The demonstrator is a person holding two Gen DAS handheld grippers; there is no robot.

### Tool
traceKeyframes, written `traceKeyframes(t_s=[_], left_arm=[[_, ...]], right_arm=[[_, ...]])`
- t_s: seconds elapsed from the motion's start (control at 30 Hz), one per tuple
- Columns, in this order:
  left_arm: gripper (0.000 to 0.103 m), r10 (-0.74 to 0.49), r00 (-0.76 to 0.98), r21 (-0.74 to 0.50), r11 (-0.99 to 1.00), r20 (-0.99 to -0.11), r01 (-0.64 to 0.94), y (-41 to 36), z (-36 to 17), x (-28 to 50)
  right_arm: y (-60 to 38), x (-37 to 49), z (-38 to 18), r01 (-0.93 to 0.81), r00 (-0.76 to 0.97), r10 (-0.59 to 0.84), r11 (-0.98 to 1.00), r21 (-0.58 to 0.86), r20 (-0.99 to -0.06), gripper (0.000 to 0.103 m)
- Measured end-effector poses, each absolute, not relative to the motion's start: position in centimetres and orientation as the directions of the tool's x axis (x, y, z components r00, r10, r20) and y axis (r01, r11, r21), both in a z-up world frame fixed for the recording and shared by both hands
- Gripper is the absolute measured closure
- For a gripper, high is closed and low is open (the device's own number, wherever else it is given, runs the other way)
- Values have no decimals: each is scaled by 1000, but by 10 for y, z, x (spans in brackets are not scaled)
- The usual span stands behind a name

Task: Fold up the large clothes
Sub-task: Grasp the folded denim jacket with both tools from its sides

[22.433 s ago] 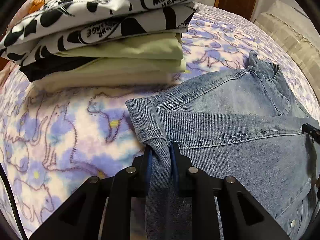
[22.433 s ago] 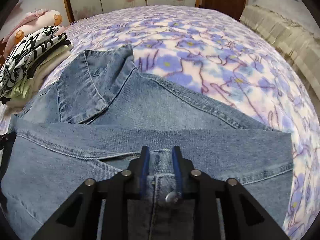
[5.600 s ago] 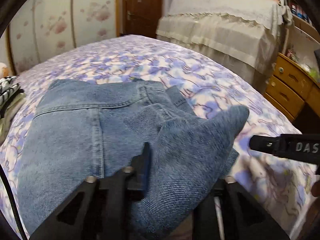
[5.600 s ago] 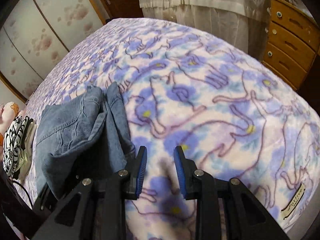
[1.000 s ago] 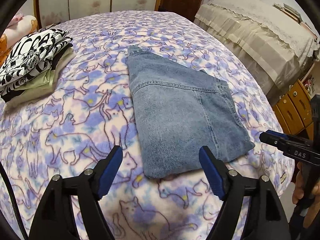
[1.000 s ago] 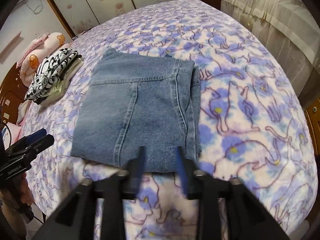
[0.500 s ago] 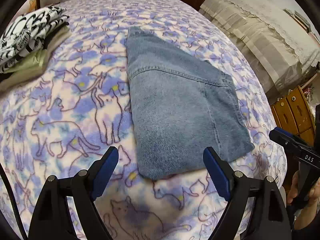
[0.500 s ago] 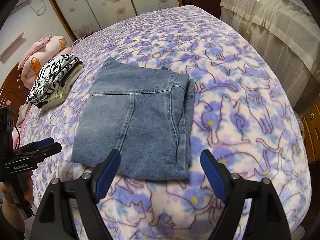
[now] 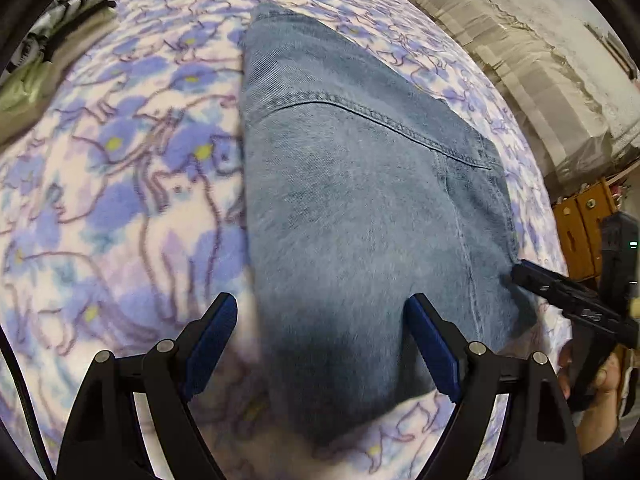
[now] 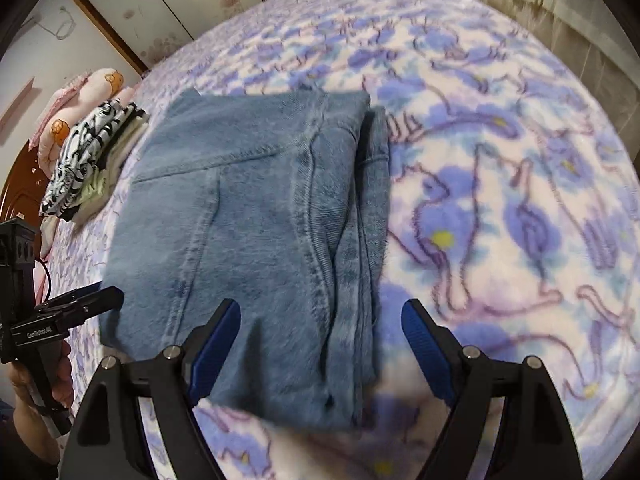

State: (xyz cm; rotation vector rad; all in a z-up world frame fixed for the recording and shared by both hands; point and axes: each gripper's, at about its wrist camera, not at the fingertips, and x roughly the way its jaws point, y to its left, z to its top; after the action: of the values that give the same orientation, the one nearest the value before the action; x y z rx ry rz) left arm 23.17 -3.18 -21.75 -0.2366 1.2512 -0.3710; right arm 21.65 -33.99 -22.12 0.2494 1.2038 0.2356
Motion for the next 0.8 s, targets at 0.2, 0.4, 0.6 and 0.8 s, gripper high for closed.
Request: traceKeyframes(t_s=[0.2, 0.4, 0.6, 0.8], left_arm=[[10, -450, 266, -421, 893, -853, 160, -41, -229, 247], [5, -484, 270, -460, 875, -833, 151, -49, -240, 265], [5, -527, 238, -509, 850, -816, 136, -55, -255, 285], [5, -544, 230, -521, 839, -807, 156, -58, -260, 290]], right_arm=[[-335, 238, -243, -89, 297, 385, 922, 377, -874, 20], [-336, 263, -253, -120, 300, 499, 865, 487, -813, 18], [-337, 290, -262, -152, 275, 598, 800, 580, -753, 18], [-322, 295, -263, -200, 267, 568, 823, 532, -778, 20]])
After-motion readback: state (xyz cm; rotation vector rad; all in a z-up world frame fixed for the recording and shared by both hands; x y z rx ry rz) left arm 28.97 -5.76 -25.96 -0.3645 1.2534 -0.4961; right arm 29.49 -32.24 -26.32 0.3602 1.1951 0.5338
